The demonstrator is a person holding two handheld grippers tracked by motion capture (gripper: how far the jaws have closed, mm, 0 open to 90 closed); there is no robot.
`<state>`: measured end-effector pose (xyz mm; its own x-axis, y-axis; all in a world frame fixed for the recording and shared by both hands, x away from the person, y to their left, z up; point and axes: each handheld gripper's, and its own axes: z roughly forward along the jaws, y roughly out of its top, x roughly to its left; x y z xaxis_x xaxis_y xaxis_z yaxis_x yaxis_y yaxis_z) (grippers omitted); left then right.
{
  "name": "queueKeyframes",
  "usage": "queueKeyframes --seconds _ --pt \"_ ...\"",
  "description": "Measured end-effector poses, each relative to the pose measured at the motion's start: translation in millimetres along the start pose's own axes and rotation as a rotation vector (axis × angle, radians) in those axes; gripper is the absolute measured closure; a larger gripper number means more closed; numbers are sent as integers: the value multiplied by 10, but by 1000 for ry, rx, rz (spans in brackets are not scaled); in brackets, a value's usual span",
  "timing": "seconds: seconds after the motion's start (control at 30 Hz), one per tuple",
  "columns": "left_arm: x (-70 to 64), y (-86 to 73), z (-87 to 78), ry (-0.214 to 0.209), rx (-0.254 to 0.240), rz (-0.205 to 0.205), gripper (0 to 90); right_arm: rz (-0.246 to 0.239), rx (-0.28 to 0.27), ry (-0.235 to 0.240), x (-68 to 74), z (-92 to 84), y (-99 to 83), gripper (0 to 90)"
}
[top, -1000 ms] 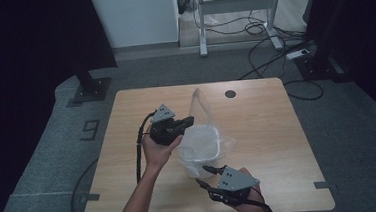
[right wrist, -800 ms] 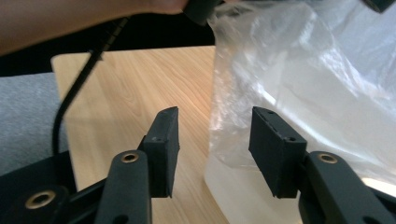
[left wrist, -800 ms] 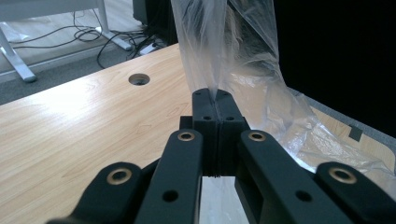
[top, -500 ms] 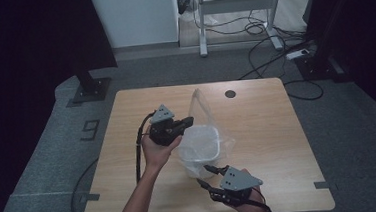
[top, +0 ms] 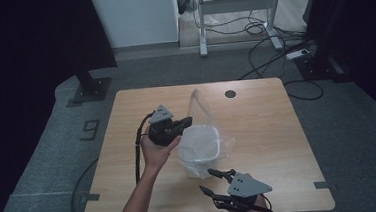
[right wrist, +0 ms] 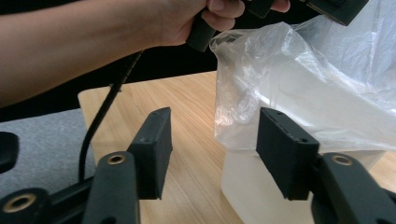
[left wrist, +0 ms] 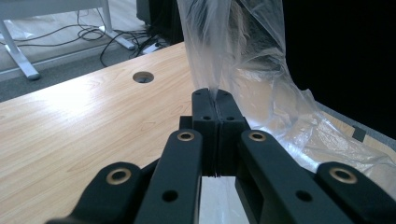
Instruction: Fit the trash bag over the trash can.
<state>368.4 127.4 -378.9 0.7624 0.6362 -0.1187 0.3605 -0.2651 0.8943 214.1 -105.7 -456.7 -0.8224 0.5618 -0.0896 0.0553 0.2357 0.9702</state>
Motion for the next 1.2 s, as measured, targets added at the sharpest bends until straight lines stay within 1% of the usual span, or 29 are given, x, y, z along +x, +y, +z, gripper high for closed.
queueKeyframes --seconds 0.07,0.1,0.13,0.17,0.2,0.23,0.27,0.3,0.33,0.37,0.4,0.43,0.53,0.57,0.6,0.63,0.67,0.7,0.73,0.8,0.87,0.9,1.0,1.03,1.07,1.1,1.17,1.2 --pt "-3 1 0 0 0 -1 892 -8 3 -5 13 11 -6 429" --pt "-6 3 -2 0 -1 1 892 -39 11 -20 43 38 -17 412" --pt "-9 6 -3 0 -1 2 892 -39 11 -20 43 38 -17 412" --pt "-12 8 -4 0 -1 3 892 -60 18 -33 63 52 -23 409" --pt "-15 10 -4 -2 -3 1 892 -101 38 -48 95 89 -36 410" --pt "-15 10 -5 -3 -3 2 892 -115 47 -56 106 106 -41 409" --pt "-15 10 -5 -3 -3 2 892 -115 47 -56 106 106 -41 409" --pt "-15 9 -8 -3 -3 3 892 -149 69 -84 127 150 -58 414" --pt "-15 9 -8 -3 -3 3 892 -149 69 -84 127 150 -58 414" --pt "-12 7 -13 -2 -4 6 892 -169 77 -111 131 177 -65 422" --pt "-12 7 -13 -2 -4 6 892 -169 77 -111 131 177 -65 422" --pt "-11 6 -15 -2 -5 5 892 -182 76 -124 133 189 -62 430" --pt "-9 1 -19 -3 -5 2 891 -172 66 -120 133 182 -48 438" --pt "-10 -2 -20 -3 -7 -1 891 -160 58 -116 127 175 -41 442" --pt "-8 -4 -22 -3 -6 1 891 -128 40 -105 113 155 -27 445" --pt "-7 -5 -23 -2 -6 1 891 -71 5 -83 69 111 -3 446" --pt "-6 -6 -23 -2 -6 2 891 -71 5 -83 69 111 -3 446" --pt "-2 -8 -24 1 -7 4 891 -25 -19 -88 24 57 20 448" --pt "-2 -8 -24 1 -7 4 892 -20 -27 -94 7 33 28 448" --pt "-3 -9 -19 2 -5 0 893 -26 -28 -98 0 15 35 448" --pt "3 -5 -11 5 -5 0 893 -46 -21 -100 -3 2 43 442" --pt "10 -2 -8 4 -4 -1 893 -48 -17 -97 -6 3 43 441" --pt "54 6 -1 7 0 -4 894 -32 -14 -86 -31 16 31 441" --pt "112 5 7 0 0 -13 894 -27 -11 -76 -51 25 23 442" --pt "112 5 7 0 0 -13 894 -27 -11 -76 -51 25 23 442" --pt "142 0 14 -10 -4 -21 894 -35 -15 -53 -62 43 18 445" --pt "204 -13 48 -15 -1 -32 895 -51 -14 -35 -66 90 17 444" --pt "204 -13 48 -15 -1 -32 895 -51 -14 -35 -66 90 17 444"
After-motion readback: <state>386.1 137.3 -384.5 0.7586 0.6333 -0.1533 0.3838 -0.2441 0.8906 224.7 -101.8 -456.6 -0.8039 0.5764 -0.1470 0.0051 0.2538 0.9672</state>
